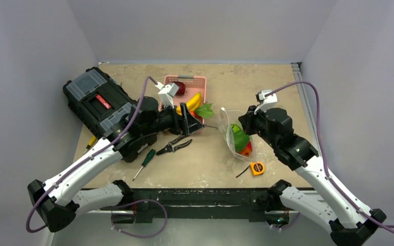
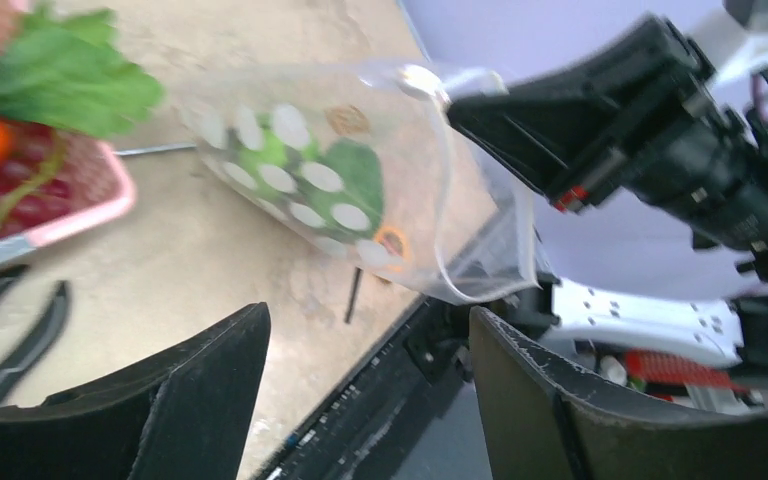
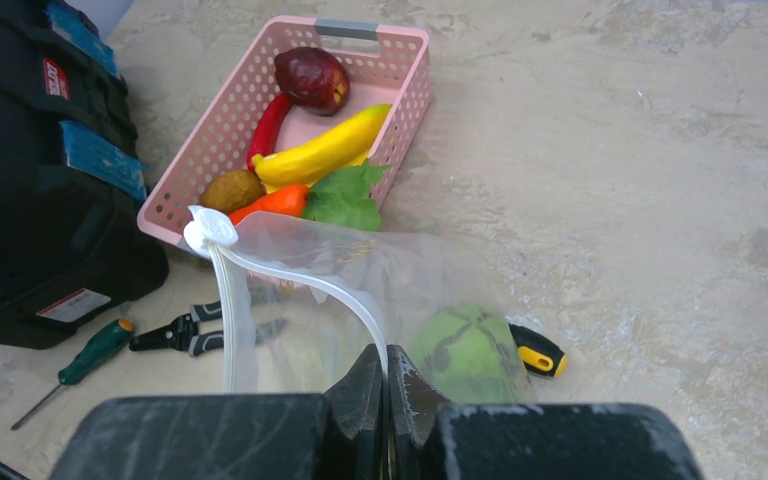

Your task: Place the food in the zip-top bag and seal the zipper

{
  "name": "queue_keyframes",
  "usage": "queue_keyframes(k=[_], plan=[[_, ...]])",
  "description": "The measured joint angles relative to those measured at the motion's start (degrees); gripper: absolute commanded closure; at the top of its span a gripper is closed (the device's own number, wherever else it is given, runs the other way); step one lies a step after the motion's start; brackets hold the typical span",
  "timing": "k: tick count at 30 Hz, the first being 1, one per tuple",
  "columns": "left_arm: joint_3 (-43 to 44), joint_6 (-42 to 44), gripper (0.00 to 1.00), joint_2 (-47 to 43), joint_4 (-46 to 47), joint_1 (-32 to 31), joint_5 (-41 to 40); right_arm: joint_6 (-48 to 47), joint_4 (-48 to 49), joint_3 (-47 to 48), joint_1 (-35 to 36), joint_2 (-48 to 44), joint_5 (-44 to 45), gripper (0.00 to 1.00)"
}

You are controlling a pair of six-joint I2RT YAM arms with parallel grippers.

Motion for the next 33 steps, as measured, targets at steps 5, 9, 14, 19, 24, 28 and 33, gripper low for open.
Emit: queue_keyframes(k=[5, 9, 14, 19, 24, 28, 33], plan=[[0.3, 1.6, 0.27, -0.1, -3.3, 5.4, -3.4, -0.4, 1.8, -1.4, 0.0, -0.9, -0.1, 1.00], [1.5, 3.8, 0.27, 5.1, -6.1, 7.0, -4.9, -0.5, 2.9, -2.0, 0.0, -0.9, -0.2, 1.00], [8.8, 10.3, 0.26, 15.3, -10.6, 7.3, -8.0, -0.7, 3.7, -2.0, 0.0, -0.9, -0.6, 1.00], [16.7, 18.7, 0.28, 24.5, -12.5, 7.6, -11.8, -1.0, 3.7, -2.0, 0.0, -0.9, -0.7, 1.00], [24.1, 24.7, 0.28, 33.9, -15.1, 9.6, -13.7, -1.1, 3.6, -2.0, 0.0, -1.0, -0.7, 1.00], [28.6, 29.2, 0.28, 40.4, -18.1, 11.4, -14.4, -1.1, 3.5, -2.0, 0.0, -1.4, -0.7, 1.00], [32.5, 31.6, 0.28, 46.2, -21.6, 14.7, -14.3, -1.1, 3.4, -2.0, 0.0, -1.1, -0.7, 1.00]])
